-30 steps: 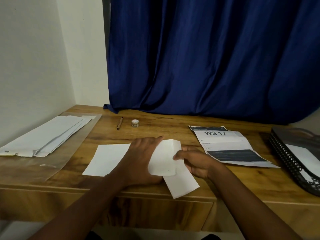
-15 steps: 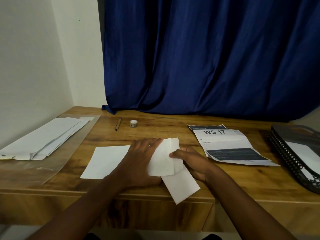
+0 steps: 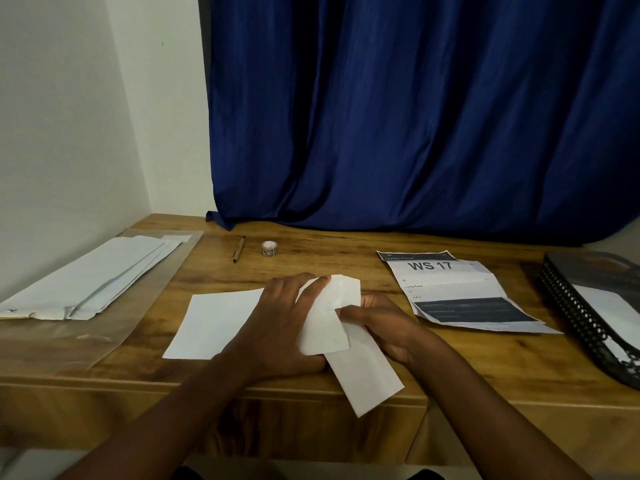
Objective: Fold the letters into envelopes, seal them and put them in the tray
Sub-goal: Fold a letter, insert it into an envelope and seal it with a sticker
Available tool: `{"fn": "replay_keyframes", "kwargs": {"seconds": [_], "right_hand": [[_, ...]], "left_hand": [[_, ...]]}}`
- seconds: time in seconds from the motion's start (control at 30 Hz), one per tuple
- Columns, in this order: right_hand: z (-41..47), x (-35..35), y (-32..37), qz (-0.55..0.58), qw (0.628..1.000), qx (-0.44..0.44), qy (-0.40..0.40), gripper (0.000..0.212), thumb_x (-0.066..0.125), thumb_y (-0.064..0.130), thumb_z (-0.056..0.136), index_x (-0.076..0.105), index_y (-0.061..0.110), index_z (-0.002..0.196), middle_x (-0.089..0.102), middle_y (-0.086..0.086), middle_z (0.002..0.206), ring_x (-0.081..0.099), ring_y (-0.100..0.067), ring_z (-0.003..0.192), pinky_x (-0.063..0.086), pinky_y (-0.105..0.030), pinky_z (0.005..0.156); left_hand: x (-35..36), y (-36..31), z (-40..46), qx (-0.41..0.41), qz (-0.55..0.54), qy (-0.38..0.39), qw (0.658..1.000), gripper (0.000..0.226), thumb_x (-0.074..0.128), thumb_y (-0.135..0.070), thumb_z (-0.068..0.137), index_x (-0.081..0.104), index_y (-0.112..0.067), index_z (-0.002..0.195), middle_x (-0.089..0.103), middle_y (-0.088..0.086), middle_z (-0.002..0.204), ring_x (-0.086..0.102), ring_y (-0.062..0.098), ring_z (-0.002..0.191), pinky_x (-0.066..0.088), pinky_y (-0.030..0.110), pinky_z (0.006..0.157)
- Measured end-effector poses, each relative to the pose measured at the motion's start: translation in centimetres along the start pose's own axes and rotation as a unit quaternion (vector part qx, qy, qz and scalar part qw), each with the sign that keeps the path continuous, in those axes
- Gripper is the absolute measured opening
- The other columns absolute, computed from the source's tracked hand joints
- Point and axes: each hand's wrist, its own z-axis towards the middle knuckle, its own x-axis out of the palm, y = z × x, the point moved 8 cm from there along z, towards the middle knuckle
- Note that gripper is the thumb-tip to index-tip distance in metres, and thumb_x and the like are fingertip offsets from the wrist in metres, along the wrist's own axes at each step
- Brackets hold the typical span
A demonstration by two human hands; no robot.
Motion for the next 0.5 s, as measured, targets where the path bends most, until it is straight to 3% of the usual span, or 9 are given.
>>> {"fn": "replay_keyframes", "kwargs": {"seconds": [0.1,0.2,0.23,0.3,0.43,0.5], "right_hand": [[-0.4,-0.2,0.6,-0.028,0.999,0.001,-0.028,0.021,0.077,0.024,0.088,0.072,0.015,0.106,0.078,-0.007,0.098,0.074,-0.025,0.093,0.06,-0.04,0.082],[-0.6,-0.5,1.4,-0.063,0.996,-0.018,-0.056,0.017,0.079,0.025,0.087,0.063,0.029,0.092,0.071,0.002,0.094,0.067,-0.016,0.087,0.057,-0.031,0.073],[-0.5,-0.6,1.7,-0.071,0.995,-0.026,-0.067,0.019,0.079,0.024,0.087,0.061,0.031,0.089,0.071,0.003,0.096,0.066,-0.014,0.088,0.057,-0.033,0.077],[-0.1,-0.9,1.6,-0.075,0.994,-0.031,-0.077,0.025,0.084,0.024,0.082,0.063,0.031,0.095,0.071,-0.001,0.107,0.066,-0.019,0.098,0.057,-0.044,0.092],[-0.1,-1.4,1.3,-0.089,0.99,-0.027,-0.107,0.045,0.089,0.026,0.075,0.063,0.027,0.111,0.068,0.001,0.111,0.063,-0.021,0.104,0.054,-0.037,0.08],[0.0,-1.7,1.1,-0.089,0.99,-0.025,-0.107,0.041,0.09,0.026,0.073,0.066,0.027,0.106,0.07,0.0,0.109,0.065,-0.022,0.103,0.056,-0.042,0.087]], "left_hand": [[-0.8,-0.6,0.0,0.018,0.035,-0.02,0.999,0.119,0.061,-0.083,0.062,0.02,-0.027,0.159,0.031,0.001,0.158,0.034,0.023,0.136,0.032,0.042,0.114],[-1.4,-1.4,0.3,0.041,0.068,-0.034,0.996,0.115,0.058,-0.084,0.064,0.027,-0.025,0.158,0.038,0.005,0.154,0.04,0.025,0.131,0.033,0.047,0.112],[-1.6,-1.5,0.5,0.044,0.072,-0.035,0.996,0.115,0.058,-0.084,0.064,0.027,-0.025,0.158,0.038,0.005,0.154,0.04,0.025,0.13,0.033,0.048,0.112],[-2.1,-1.9,0.8,0.053,0.068,-0.041,0.995,0.114,0.059,-0.083,0.064,0.027,-0.026,0.158,0.039,0.003,0.152,0.04,0.023,0.13,0.033,0.046,0.111],[-3.1,-2.5,1.2,0.074,0.056,-0.047,0.995,0.113,0.06,-0.084,0.067,0.025,-0.027,0.158,0.044,-0.001,0.148,0.042,0.02,0.129,0.036,0.044,0.106],[-3.0,-2.4,1.2,0.077,0.054,-0.024,0.995,0.116,0.059,-0.086,0.066,0.019,-0.03,0.159,0.04,-0.003,0.151,0.04,0.019,0.132,0.035,0.043,0.108]]}}
